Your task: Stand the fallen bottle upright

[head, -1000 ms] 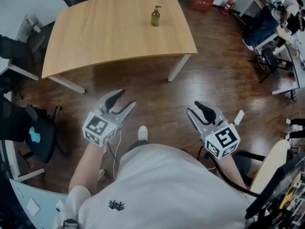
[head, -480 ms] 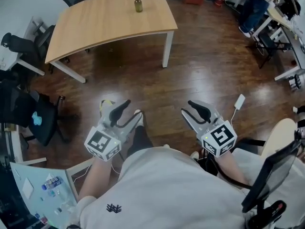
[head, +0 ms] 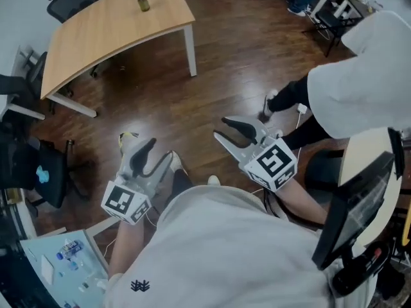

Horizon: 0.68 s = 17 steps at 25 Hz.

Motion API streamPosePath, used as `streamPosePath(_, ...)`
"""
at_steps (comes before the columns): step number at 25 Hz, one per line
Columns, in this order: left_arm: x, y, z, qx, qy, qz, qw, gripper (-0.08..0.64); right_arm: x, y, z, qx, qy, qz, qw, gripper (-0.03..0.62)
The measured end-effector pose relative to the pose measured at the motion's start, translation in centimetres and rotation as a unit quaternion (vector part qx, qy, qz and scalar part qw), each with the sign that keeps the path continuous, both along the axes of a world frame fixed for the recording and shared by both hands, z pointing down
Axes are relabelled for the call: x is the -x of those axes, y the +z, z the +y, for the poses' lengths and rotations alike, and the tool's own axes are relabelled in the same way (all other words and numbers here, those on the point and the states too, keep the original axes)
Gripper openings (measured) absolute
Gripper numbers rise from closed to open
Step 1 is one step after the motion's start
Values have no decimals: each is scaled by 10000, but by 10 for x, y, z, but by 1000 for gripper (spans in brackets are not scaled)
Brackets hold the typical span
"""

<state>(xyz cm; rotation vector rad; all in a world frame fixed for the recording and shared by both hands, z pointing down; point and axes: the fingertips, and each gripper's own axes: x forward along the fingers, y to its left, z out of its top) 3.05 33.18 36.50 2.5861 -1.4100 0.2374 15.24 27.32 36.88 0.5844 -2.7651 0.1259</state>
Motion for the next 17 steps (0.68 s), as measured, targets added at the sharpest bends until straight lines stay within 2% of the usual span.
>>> streamPosePath(7, -8, -1, 15, -19, 125, 18, 9999, 209, -5, -7, 22, -51, 66, 30, 10000, 126)
streamPosePath(17, -10, -4, 14, -33, 127, -66, 9999, 209, 1, -10, 17, -127, -51, 66, 9999, 120)
